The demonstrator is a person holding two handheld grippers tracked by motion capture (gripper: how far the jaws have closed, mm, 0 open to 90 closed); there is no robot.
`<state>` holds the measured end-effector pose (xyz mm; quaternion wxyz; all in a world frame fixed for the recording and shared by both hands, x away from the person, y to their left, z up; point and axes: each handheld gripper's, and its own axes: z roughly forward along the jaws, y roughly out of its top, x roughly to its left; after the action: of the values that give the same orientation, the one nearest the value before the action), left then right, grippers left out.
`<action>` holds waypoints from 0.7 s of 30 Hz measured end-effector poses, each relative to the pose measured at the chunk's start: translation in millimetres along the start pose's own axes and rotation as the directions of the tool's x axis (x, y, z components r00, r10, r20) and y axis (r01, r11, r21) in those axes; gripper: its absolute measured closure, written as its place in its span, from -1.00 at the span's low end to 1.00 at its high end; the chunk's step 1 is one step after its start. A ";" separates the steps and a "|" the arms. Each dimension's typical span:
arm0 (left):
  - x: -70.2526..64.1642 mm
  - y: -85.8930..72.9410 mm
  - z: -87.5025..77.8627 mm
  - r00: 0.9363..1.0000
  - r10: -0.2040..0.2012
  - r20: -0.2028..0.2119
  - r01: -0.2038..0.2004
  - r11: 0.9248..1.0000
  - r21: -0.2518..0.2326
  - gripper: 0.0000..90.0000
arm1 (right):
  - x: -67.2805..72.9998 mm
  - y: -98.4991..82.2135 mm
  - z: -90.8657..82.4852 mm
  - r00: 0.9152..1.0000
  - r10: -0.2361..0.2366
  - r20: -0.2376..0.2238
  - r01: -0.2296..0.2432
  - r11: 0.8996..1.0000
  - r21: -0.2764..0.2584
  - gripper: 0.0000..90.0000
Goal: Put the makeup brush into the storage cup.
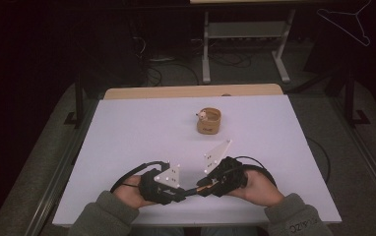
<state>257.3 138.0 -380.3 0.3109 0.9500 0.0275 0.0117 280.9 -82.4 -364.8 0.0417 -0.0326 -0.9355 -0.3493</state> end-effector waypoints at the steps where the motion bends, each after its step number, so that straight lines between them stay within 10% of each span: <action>1: -0.4 -0.3 -1.4 1.000 -0.019 -0.008 0.019 1.000 -0.021 0.72 | 0.0 0.0 0.0 1.000 0.000 0.000 0.000 1.000 0.000 0.52; 9: 9.4 -9.4 -9.2 0.993 -0.116 -0.031 0.113 0.990 -0.083 0.72 | -12.5 -9.9 -16.2 0.987 0.129 0.101 -0.118 0.987 -0.111 -0.02; 16: 18.5 -17.5 -20.6 0.977 -0.196 -0.083 0.182 0.972 -0.148 0.72 | -23.6 -28.0 -32.1 0.949 0.309 0.067 -0.285 0.927 -0.246 -0.15; 21: 20.6 -18.5 -26.2 0.968 -0.226 -0.107 0.203 0.960 -0.195 0.72 | -26.7 -29.3 -22.8 0.939 0.338 0.063 -0.316 0.920 -0.232 -0.16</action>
<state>276.0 169.6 -370.0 0.3936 0.9062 0.1491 0.0412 306.1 -120.3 -369.4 0.0477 -0.2106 -0.8737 -0.4358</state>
